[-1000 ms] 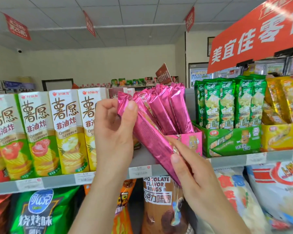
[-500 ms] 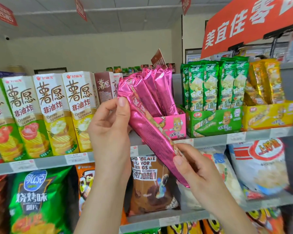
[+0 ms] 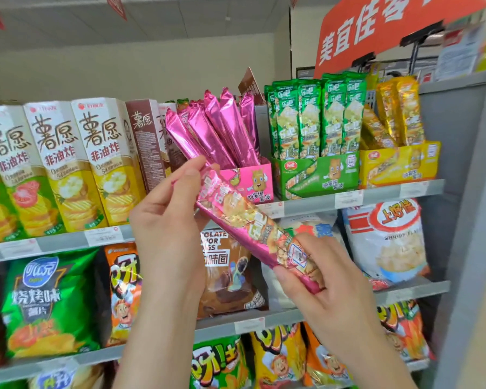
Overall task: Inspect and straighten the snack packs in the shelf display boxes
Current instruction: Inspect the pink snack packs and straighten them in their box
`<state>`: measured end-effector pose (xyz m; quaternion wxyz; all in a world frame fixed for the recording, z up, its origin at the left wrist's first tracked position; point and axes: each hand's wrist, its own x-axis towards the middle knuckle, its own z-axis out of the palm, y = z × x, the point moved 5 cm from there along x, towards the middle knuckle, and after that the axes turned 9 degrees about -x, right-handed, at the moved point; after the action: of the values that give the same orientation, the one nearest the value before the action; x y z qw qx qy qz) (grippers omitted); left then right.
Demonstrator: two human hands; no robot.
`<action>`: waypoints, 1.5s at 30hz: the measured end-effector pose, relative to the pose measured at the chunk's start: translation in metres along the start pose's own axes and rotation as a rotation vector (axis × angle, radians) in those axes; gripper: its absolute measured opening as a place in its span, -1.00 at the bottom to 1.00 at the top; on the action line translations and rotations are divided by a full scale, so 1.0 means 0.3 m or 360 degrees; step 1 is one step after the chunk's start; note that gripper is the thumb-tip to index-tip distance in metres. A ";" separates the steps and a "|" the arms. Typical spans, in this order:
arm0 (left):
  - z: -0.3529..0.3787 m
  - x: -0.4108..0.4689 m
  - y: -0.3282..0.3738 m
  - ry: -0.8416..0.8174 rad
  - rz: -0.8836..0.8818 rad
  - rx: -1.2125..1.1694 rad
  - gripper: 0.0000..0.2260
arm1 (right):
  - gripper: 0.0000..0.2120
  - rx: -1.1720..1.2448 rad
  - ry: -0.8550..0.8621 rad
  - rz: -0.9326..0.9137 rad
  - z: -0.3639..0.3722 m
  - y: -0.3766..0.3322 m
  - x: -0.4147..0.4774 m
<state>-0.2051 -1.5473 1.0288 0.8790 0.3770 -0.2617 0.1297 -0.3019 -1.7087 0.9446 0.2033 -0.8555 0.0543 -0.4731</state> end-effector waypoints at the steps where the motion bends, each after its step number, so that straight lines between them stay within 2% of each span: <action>1: 0.000 -0.008 -0.005 0.0038 -0.0011 -0.0019 -0.85 | -0.55 -0.0024 0.0026 -0.0008 -0.011 -0.002 -0.008; 8: 0.010 -0.049 0.005 0.0113 0.0064 0.0099 -0.84 | -0.50 -0.0090 0.0176 -0.0014 -0.060 0.013 -0.048; 14: -0.003 -0.066 0.025 0.0086 0.0118 0.0256 -0.82 | -0.52 -0.0228 0.0455 -0.0145 -0.079 0.012 -0.077; 16: -0.010 -0.068 0.038 0.0102 0.0126 0.0222 -0.78 | -0.55 -0.0274 0.0539 -0.0180 -0.078 0.021 -0.091; 19: -0.038 -0.052 0.070 0.0119 0.0084 0.0066 -0.80 | -0.56 -0.0267 0.0655 -0.0079 -0.100 0.068 -0.103; 23: -0.027 -0.056 0.079 -0.0108 0.0066 0.0264 -0.86 | -0.57 -0.0342 0.0719 -0.0063 -0.121 0.089 -0.101; 26: 0.024 -0.097 0.045 -0.0338 0.0017 0.0548 -0.73 | -0.57 -0.0327 0.0709 -0.0125 -0.108 0.073 -0.106; 30: 0.033 -0.109 0.037 -0.0332 0.0017 0.0510 -0.79 | -0.55 -0.0237 0.0730 -0.0138 -0.103 0.078 -0.119; 35: 0.023 -0.106 0.017 -0.0384 -0.0207 0.0278 -0.81 | -0.50 -0.0234 0.0770 -0.0094 -0.111 0.098 -0.120; 41: 0.022 -0.115 0.038 -0.0431 0.0025 0.0576 -0.80 | -0.57 -0.0344 0.0927 -0.0041 -0.131 0.101 -0.129; 45: 0.010 -0.115 0.029 -0.0544 -0.0002 0.0919 -0.86 | -0.59 -0.0367 0.1033 -0.0029 -0.147 0.100 -0.136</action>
<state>-0.2385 -1.5444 1.0165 0.6794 0.6269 -0.3575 0.1328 -0.3578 -1.7375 0.9213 0.0731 -0.6781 0.1617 -0.7133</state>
